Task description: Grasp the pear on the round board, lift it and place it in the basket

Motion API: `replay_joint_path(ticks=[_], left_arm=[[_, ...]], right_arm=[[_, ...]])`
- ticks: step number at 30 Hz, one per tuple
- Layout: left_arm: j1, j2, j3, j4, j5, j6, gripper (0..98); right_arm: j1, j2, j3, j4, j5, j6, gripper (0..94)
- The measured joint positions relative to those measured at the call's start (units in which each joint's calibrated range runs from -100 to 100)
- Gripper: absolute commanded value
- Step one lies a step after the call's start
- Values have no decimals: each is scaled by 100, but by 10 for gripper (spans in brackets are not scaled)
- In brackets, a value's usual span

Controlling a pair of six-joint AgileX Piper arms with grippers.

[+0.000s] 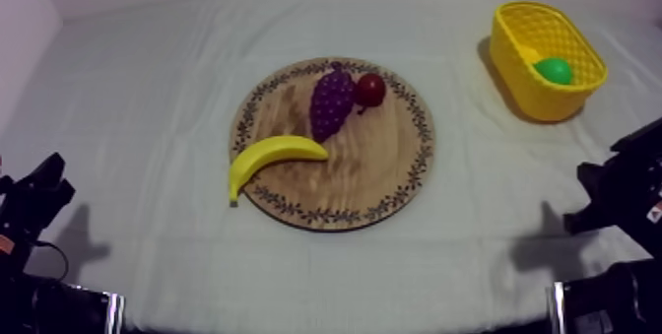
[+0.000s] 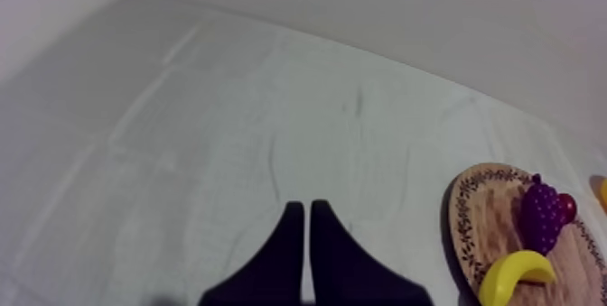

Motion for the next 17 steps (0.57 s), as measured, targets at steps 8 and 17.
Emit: replay_joint_path(ticks=[8,17], left_arm=[[0,0,0,0,0,0,1],[0,0,0,0,0,0,1]], right_arm=[[-28,-906,171,526,-271,-901,6],[41,-1259,192,544,-360,-667,6]])
